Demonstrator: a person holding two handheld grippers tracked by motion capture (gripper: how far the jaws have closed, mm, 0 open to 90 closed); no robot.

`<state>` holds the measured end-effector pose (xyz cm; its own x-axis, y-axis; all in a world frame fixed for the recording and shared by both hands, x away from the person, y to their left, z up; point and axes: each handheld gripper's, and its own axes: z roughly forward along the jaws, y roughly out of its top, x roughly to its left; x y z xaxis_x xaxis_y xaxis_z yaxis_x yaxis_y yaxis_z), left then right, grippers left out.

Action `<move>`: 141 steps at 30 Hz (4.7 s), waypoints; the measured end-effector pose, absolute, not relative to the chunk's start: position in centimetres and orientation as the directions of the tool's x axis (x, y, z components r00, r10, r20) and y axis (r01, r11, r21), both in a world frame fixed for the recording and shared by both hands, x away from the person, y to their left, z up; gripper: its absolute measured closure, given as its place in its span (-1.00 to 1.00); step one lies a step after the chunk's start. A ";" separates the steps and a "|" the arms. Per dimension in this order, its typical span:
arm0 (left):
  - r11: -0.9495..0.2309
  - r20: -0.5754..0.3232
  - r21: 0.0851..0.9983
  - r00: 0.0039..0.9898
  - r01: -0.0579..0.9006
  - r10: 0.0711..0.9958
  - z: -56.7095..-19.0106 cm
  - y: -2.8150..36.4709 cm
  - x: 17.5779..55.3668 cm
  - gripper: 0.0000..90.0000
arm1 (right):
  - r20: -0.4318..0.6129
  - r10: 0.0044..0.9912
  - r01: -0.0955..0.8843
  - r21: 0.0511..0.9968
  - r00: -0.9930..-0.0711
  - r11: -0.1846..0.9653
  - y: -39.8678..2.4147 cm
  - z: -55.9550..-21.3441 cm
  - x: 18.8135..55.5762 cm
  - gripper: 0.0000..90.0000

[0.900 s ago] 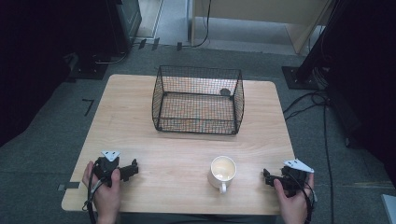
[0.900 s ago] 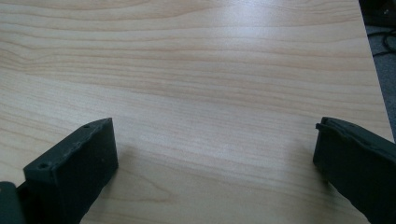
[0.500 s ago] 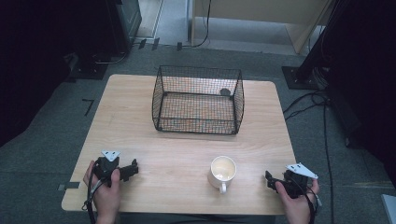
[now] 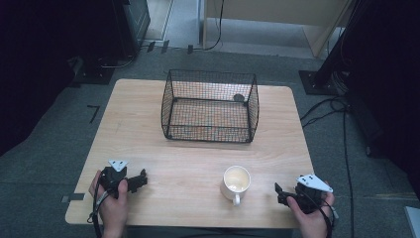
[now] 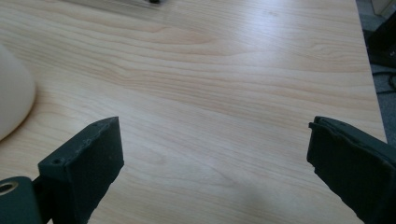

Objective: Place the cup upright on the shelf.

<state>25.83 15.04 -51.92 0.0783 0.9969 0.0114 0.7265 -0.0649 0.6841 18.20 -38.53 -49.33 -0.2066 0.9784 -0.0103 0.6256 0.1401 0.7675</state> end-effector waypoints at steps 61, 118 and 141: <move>-0.078 0.010 0.684 0.098 0.725 0.995 -51.9 14.9 25.8 -1.00 | 0.054 0.841 0.549 0.780 -0.538 0.300 -28.0 -47.4 15.5 -0.69; -0.077 0.009 0.685 0.098 0.725 0.995 -51.9 14.9 25.8 -1.00 | -0.003 0.803 0.363 0.891 -0.595 0.272 -29.3 -42.1 17.4 0.80; -0.074 0.007 0.686 0.096 0.723 0.995 -51.9 14.9 25.9 -1.00 | -0.049 0.790 0.282 0.919 -0.611 0.275 -27.5 -36.7 20.7 0.80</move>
<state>25.88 14.88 -51.94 0.0963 0.9953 0.0066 0.7233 -0.0745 0.6865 20.65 -27.51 -36.67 -0.6110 0.7901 -0.0492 0.2815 0.2749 0.9193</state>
